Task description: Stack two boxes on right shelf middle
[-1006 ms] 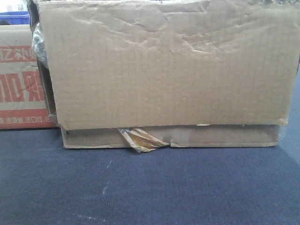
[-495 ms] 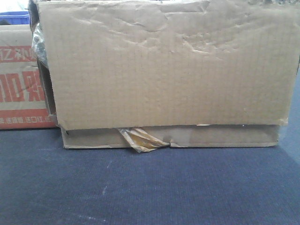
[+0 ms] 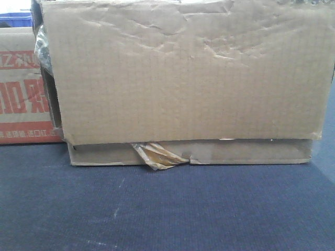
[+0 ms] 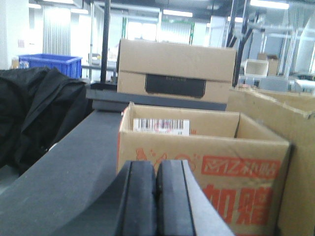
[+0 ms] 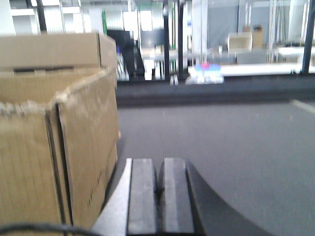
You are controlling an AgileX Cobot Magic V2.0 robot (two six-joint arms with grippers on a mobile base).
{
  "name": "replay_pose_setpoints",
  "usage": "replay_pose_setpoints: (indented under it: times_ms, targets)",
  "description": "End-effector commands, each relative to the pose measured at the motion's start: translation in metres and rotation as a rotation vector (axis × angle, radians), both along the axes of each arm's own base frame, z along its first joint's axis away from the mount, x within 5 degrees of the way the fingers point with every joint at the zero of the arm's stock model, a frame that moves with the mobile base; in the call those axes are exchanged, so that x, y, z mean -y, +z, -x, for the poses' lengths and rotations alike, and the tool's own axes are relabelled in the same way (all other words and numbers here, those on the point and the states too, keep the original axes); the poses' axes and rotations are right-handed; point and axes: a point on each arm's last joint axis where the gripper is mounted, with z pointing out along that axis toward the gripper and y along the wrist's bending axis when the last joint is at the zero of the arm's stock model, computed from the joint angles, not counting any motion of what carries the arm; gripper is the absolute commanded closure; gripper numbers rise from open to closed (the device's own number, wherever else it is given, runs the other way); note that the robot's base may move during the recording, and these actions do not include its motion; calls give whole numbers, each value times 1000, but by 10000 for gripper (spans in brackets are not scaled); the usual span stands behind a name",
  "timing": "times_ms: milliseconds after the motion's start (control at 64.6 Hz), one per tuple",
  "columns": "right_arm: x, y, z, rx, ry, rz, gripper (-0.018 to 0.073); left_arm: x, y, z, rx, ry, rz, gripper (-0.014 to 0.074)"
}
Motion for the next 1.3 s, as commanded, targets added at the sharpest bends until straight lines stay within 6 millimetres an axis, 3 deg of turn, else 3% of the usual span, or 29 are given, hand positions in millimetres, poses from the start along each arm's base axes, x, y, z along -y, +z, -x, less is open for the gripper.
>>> replay_pose_setpoints:
  times_ms: [0, 108, 170, 294, 387, 511, 604, 665, 758, 851, 975, 1052, 1145, 1284]
  targets:
    - [0, 7, 1, 66, -5, 8, 712, 0, 13, 3, 70, 5, 9, 708]
    - [0, 35, 8, 106, 1, 6, 712, 0, 47, 12, 159, 4, 8, 708]
    - [0, 63, 17, 155, 6, 4, 712, 0, 74, 22, 207, 3, 7, 708]
    - [1, 116, 40, 225, 5, 41, 712, 1, 128, 37, 180, -3, 7, 708]
    - [2, 149, 46, 218, -21, 110, 712, 1, 162, 39, 145, -2, 1, 708]
    - [2, 186, 34, 145, -39, 156, 711, 1, 202, 27, 100, -3, -1, 708]
    - [1, 203, 7, 27, -32, 163, 673, 0, 218, 9, 7, 13, -27, 706]
    - [0, 208, -9, -36, -24, 164, 611, -1, 222, -5, -59, 13, -26, 706]
    - [-3, 209, -38, -112, 3, 170, 435, -1, 223, -28, -148, 12, -25, 706]
    - [-6, 201, -64, -186, 16, 177, 229, -1, 218, -46, -203, 6, -27, 706]
    - [-8, 188, -91, -285, 24, 183, 43, 1, 211, -66, -267, -9, -42, 706]
    - [-9, 184, -98, -311, 27, 184, -10, 1, 206, -77, -302, -10, -47, 706]
    - [-10, 180, -106, -336, 33, 173, 3, 1, 201, -87, -338, -11, -47, 698]
    - [-11, 180, -106, -340, 40, 156, 9, 1, 197, -96, -366, -11, -49, 509]
